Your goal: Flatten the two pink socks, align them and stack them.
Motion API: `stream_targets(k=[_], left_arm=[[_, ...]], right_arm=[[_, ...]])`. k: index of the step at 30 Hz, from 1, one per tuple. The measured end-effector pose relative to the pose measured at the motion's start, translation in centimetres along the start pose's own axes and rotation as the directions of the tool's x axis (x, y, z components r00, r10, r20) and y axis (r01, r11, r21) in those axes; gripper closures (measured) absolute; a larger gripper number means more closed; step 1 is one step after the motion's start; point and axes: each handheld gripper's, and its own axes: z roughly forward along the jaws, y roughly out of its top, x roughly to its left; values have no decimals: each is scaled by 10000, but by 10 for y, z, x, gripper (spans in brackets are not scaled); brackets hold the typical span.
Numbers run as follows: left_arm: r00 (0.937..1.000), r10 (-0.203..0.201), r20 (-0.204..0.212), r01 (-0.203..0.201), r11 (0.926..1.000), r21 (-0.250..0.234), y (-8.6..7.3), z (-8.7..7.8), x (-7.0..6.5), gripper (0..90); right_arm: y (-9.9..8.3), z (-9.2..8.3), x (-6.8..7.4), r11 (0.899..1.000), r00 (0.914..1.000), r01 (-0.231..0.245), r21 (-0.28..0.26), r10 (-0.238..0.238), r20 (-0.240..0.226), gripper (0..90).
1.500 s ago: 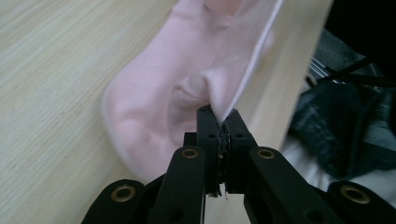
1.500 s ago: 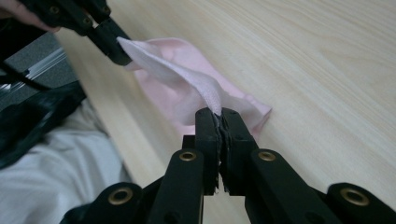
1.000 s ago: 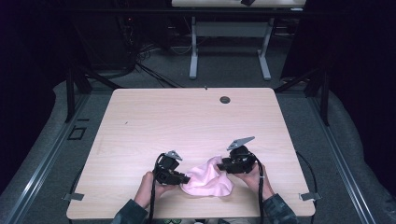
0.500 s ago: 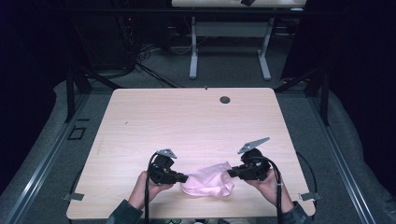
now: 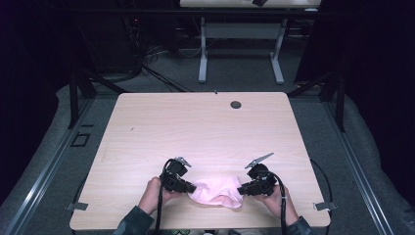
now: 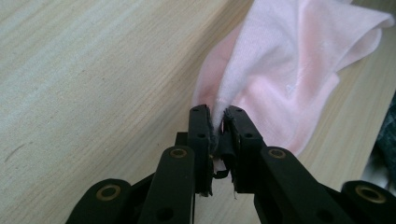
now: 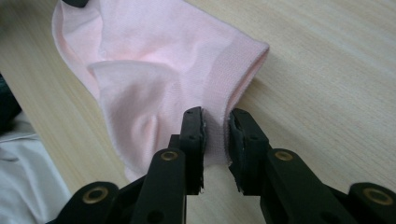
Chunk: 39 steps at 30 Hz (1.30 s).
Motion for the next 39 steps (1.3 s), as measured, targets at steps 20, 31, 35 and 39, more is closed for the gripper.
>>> stream_targets(k=[20,31,35,39], left_arm=[[9987,-480,-188,471,9978,-468,-7,-6,7,712],[9801,-680,-1864,216,9705,-2403,-17,-40,1,153],[9596,-930,-2654,171,9613,-2750,-25,-51,1,95],[9416,-1110,-3178,162,9579,-2867,-36,-60,5,39]], right_arm=[[-8,3,10,9993,9988,386,3,-386,289,730],[-18,-22,5,9838,9880,696,-1652,-452,1474,246],[-22,-30,2,9688,9779,877,-2320,-393,2055,150],[-29,-41,-4,9587,9689,926,-2691,-245,2462,101]])
